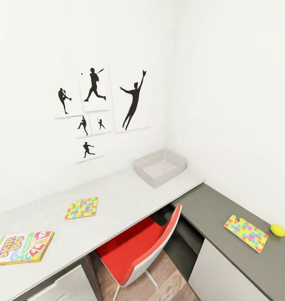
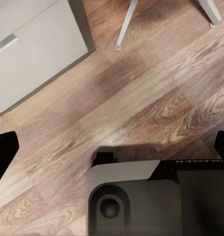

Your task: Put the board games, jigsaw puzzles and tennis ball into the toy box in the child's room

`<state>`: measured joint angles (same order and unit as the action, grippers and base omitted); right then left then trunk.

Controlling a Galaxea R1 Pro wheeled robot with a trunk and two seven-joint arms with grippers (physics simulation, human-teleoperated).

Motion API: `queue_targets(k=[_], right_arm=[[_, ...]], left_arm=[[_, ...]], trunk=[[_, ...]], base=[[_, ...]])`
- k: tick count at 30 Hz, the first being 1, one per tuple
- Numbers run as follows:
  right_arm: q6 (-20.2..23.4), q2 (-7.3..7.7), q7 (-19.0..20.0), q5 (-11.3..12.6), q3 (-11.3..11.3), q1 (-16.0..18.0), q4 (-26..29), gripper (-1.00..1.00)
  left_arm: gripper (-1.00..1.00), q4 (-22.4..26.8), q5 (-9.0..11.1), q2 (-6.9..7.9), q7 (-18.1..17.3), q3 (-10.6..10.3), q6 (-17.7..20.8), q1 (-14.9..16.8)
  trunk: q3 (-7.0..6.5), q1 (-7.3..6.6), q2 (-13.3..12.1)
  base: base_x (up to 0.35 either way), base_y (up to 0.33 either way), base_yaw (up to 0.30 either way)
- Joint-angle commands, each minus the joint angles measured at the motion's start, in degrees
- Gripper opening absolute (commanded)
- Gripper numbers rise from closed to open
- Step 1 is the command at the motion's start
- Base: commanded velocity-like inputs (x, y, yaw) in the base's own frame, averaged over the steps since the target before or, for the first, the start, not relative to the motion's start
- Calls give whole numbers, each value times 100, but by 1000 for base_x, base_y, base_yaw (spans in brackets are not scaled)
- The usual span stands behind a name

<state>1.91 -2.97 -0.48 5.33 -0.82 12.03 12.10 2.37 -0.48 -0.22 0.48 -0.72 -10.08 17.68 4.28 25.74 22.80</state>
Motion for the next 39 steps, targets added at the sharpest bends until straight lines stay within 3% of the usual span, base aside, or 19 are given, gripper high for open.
queue_targets(k=[1, 31, 39], right_arm=[[20, -2, -5, 56, -6, 1, 12, 100], [-5, 9, 24, 49, -6, -6, 41, 100], [-309, 32, 86, 43, 24, -25, 515, 100]], left_arm=[[100, -8, -5, -2, 5, -7, -21, 7], [100, 4, 38, -83, -18, 19, 47, 7], [100, 34, 55, -61, -85, 30, 27, 5]], trunk=[[12, 5, 12], [12, 5, 12], [12, 5, 12]], base=[[84, -57, 267], [6, -4, 29], [0, 0, 0]])
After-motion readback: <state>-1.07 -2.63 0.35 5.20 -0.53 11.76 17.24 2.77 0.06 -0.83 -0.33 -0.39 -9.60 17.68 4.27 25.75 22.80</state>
